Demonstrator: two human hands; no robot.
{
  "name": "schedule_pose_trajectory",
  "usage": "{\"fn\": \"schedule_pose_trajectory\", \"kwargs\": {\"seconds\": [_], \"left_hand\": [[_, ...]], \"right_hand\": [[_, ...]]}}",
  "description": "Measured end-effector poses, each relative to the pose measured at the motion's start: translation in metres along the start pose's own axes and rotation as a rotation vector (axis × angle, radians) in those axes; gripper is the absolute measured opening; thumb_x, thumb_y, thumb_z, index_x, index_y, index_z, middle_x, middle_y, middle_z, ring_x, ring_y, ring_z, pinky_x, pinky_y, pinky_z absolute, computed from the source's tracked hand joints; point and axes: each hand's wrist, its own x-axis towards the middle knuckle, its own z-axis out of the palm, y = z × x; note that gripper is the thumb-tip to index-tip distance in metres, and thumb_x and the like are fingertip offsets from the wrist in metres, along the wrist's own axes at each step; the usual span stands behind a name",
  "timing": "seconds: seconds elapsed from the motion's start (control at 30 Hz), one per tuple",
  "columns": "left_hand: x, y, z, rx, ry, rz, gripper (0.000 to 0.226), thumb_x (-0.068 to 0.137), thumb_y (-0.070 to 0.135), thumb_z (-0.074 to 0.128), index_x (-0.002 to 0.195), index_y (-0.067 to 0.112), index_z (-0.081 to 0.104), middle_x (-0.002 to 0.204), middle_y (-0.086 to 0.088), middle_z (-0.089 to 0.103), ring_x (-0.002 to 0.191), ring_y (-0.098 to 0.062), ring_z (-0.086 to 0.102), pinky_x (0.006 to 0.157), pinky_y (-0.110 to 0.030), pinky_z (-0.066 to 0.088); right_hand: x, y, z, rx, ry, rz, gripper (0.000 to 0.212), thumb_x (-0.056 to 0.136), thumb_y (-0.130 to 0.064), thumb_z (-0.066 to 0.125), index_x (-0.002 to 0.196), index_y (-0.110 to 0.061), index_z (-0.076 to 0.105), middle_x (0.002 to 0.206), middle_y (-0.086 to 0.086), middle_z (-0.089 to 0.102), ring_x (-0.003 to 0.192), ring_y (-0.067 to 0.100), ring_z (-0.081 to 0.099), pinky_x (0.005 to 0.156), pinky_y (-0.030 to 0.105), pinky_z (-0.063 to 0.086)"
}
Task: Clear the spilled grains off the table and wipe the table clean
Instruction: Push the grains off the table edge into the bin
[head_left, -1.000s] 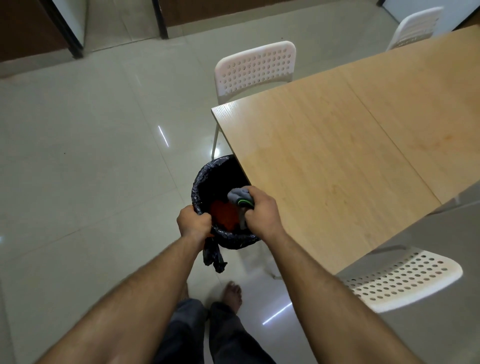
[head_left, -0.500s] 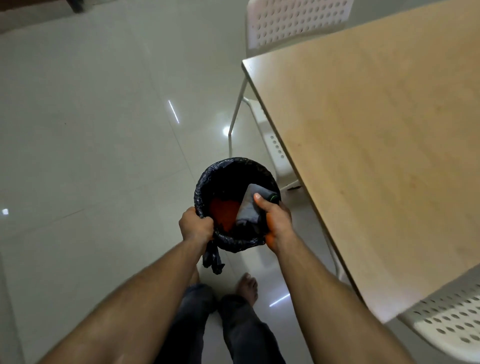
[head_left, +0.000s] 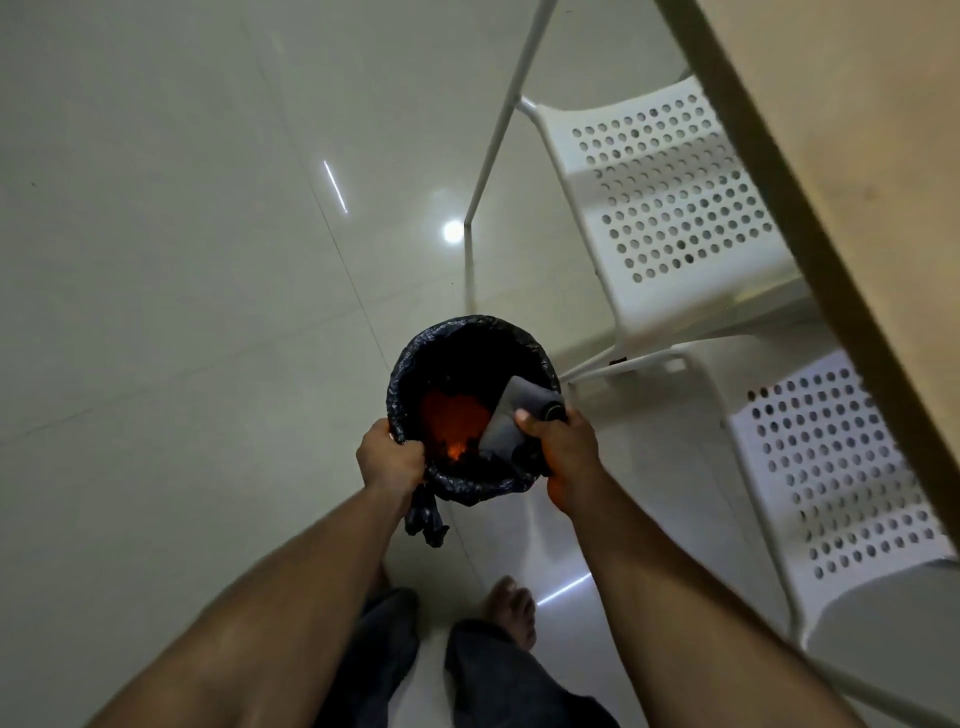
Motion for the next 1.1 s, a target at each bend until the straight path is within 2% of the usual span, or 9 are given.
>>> {"fn": "schedule_pose_trajectory", "kwargs": {"seconds": [0.23, 0.4, 0.53, 0.63, 0.7, 0.8, 0.9, 1.0, 1.1], "left_hand": [[0.023, -0.026, 0.017, -0.066, -0.068, -0.046, 0.023, 0.080, 0.004, 0.066, 0.092, 0.023, 0.062, 0.091, -0.006, 0.070, 0.087, -0.031, 0.070, 0.080, -0.052, 0.064], [-0.003, -0.008, 0.022, 0.266, -0.083, -0.043, 0.048, 0.100, 0.026, 0.066, 0.135, 0.000, 0.045, 0.131, -0.021, 0.058, 0.125, -0.044, 0.056, 0.098, -0.044, 0.050], [-0.043, 0.022, 0.017, 0.244, -0.073, 0.540, 0.066, 0.108, 0.045, 0.045, 0.164, 0.014, 0.029, 0.174, -0.013, 0.019, 0.159, -0.029, 0.018, 0.129, -0.043, 0.021], [-0.067, 0.041, 0.020, 0.149, -0.449, 0.877, 0.058, 0.111, 0.045, 0.039, 0.166, 0.027, 0.029, 0.175, 0.007, 0.019, 0.161, -0.008, 0.009, 0.128, -0.023, 0.011], [-0.073, 0.045, 0.024, 0.030, -0.650, 0.646, 0.051, 0.113, 0.050, 0.032, 0.161, 0.033, 0.034, 0.168, 0.015, 0.032, 0.157, -0.003, 0.024, 0.122, -0.016, 0.021], [-0.067, 0.048, 0.013, -0.162, -0.584, -0.065, 0.071, 0.103, 0.075, 0.026, 0.146, 0.026, 0.055, 0.128, -0.002, 0.074, 0.107, -0.011, 0.072, 0.101, -0.025, 0.053], [-0.089, 0.057, -0.006, -0.273, -0.562, -0.026, 0.063, 0.107, 0.065, 0.027, 0.147, 0.026, 0.056, 0.130, 0.002, 0.070, 0.093, 0.003, 0.073, 0.077, -0.016, 0.058], [-0.120, 0.076, -0.015, -0.398, -0.648, 0.142, 0.060, 0.110, 0.055, 0.027, 0.159, 0.026, 0.044, 0.150, 0.007, 0.057, 0.116, 0.008, 0.065, 0.096, -0.017, 0.056], [-0.145, 0.098, -0.029, -0.290, -0.629, -0.005, 0.065, 0.113, 0.050, 0.022, 0.135, 0.006, 0.064, 0.116, -0.009, 0.072, 0.079, 0.008, 0.071, 0.080, -0.025, 0.061]], "right_hand": [[0.028, 0.018, 0.005, -0.001, -0.019, 0.004, 0.037, 0.091, -0.010, 0.079, 0.125, -0.021, 0.068, 0.120, 0.013, 0.073, 0.110, 0.033, 0.072, 0.097, 0.054, 0.060], [0.023, 0.018, 0.001, 0.000, -0.003, 0.022, 0.043, 0.094, -0.016, 0.077, 0.135, -0.015, 0.066, 0.123, 0.014, 0.073, 0.111, 0.032, 0.071, 0.097, 0.053, 0.060], [0.007, 0.012, 0.000, -0.004, 0.062, 0.003, 0.046, 0.096, -0.017, 0.075, 0.140, -0.015, 0.063, 0.131, 0.013, 0.068, 0.118, 0.034, 0.066, 0.097, 0.052, 0.058], [-0.006, 0.009, 0.000, -0.005, -0.011, -0.010, 0.036, 0.096, -0.013, 0.073, 0.131, -0.020, 0.070, 0.124, 0.012, 0.074, 0.112, 0.036, 0.071, 0.089, 0.050, 0.060], [-0.020, 0.006, -0.002, 0.022, -0.020, 0.004, 0.033, 0.098, -0.011, 0.071, 0.130, -0.018, 0.070, 0.123, 0.014, 0.074, 0.109, 0.035, 0.072, 0.085, 0.048, 0.060], [-0.044, 0.003, -0.013, 0.149, -0.098, -0.006, 0.039, 0.101, -0.020, 0.069, 0.139, -0.011, 0.064, 0.126, 0.023, 0.070, 0.099, 0.033, 0.071, 0.068, 0.040, 0.059], [-0.068, -0.009, -0.021, 0.169, -0.169, -0.053, 0.044, 0.097, -0.023, 0.070, 0.138, -0.010, 0.064, 0.124, 0.019, 0.073, 0.101, 0.031, 0.073, 0.069, 0.038, 0.058], [-0.083, -0.020, -0.016, 0.108, -0.094, -0.018, 0.035, 0.101, -0.010, 0.068, 0.135, -0.015, 0.066, 0.130, 0.013, 0.072, 0.116, 0.030, 0.071, 0.095, 0.050, 0.060], [-0.104, -0.039, -0.010, 0.105, -0.047, 0.017, 0.035, 0.101, -0.010, 0.068, 0.135, -0.013, 0.067, 0.130, 0.015, 0.072, 0.116, 0.032, 0.071, 0.102, 0.055, 0.057]]}}
